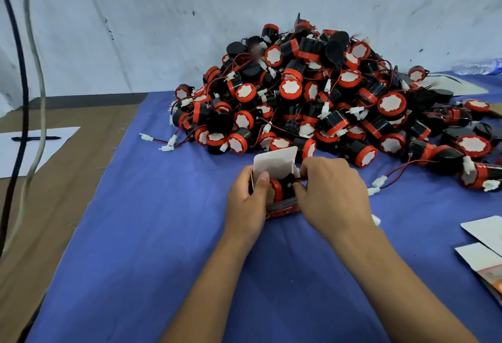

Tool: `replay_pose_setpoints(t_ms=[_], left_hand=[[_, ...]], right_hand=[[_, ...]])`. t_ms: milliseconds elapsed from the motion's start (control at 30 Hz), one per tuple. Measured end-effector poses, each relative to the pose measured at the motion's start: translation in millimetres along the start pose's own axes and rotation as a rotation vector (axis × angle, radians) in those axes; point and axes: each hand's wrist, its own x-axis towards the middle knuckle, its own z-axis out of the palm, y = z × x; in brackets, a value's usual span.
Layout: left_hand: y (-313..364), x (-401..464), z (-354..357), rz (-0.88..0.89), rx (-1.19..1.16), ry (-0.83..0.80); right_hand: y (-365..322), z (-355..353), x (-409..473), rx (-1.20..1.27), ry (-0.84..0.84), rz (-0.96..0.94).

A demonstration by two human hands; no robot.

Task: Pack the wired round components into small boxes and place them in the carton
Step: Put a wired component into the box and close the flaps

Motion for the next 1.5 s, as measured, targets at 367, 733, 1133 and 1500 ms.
replay_pose_setpoints(t_ms=[367,733,1133,1500], left_hand=[[-2.4,2.7,2.2,0.026,0.040,0.078],[-1.7,2.3,1.8,-0.020,0.015,0.092],[-4.6,3.6,3.7,-0.073,-0.099,0.041],[-1.6,1.3,4.1,-0.069,-0.052,0.027]], right_hand=[[24.9,26.4,19.8,0.895,-0.387,0.416],[3.3,19.6,20.9,0.318,-0.113,0.188],[-37.3,10.6,0.5,-0.233,0.002,-0.204],[-39.5,-5.0,28.4,-0.144,-0.214,-0.094]])
